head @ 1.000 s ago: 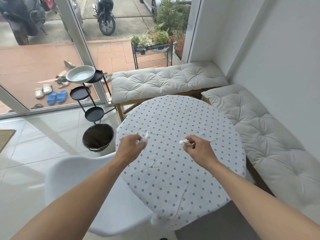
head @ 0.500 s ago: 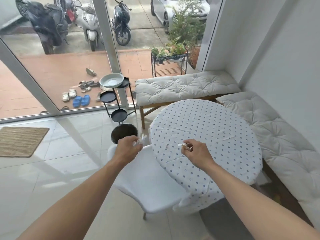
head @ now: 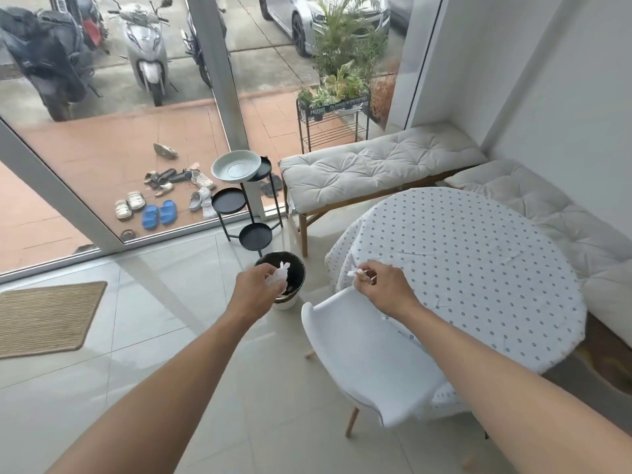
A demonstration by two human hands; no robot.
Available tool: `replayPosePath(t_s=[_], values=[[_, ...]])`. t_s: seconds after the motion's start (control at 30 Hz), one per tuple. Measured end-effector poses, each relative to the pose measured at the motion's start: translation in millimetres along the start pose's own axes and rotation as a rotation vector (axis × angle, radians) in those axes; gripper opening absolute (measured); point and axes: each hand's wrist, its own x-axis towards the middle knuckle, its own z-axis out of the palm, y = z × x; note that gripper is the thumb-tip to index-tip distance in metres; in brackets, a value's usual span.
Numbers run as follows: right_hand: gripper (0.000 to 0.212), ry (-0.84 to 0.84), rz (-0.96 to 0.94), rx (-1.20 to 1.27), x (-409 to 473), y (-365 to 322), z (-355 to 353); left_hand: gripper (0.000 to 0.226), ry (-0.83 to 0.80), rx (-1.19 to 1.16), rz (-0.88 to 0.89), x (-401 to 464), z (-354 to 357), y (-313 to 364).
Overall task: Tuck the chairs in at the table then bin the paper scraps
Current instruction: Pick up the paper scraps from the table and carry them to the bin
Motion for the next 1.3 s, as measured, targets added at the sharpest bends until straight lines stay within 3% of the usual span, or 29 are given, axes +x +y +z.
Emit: replayPosePath(t_s=[0.33, 0.63, 1.0, 1.3], values=[[0.018, -0.037, 0.039, 0.009, 113.6, -41.7, 72.2, 0.018, -0.06, -0.008, -0.053, 121.4, -47.7, -52.0], [0.017, -0.151, 0.145, -0.007, 244.7, -40.7, 156.2, 0.014, -0.107, -0.044, -0.163, 277.9, -38.0, -97.9], [0.018, -0.269, 0.303, -0.038, 355.1, 25.4, 309.0, 0.015, -0.244, -0.027, -0.301, 413.3, 42.8, -226.1], [0.023, -0.274, 0.397, -0.215, 428.9, 135.1, 458.7, 0.023, -0.439, 0.177, -0.22, 514.5, 162.6, -361.2]])
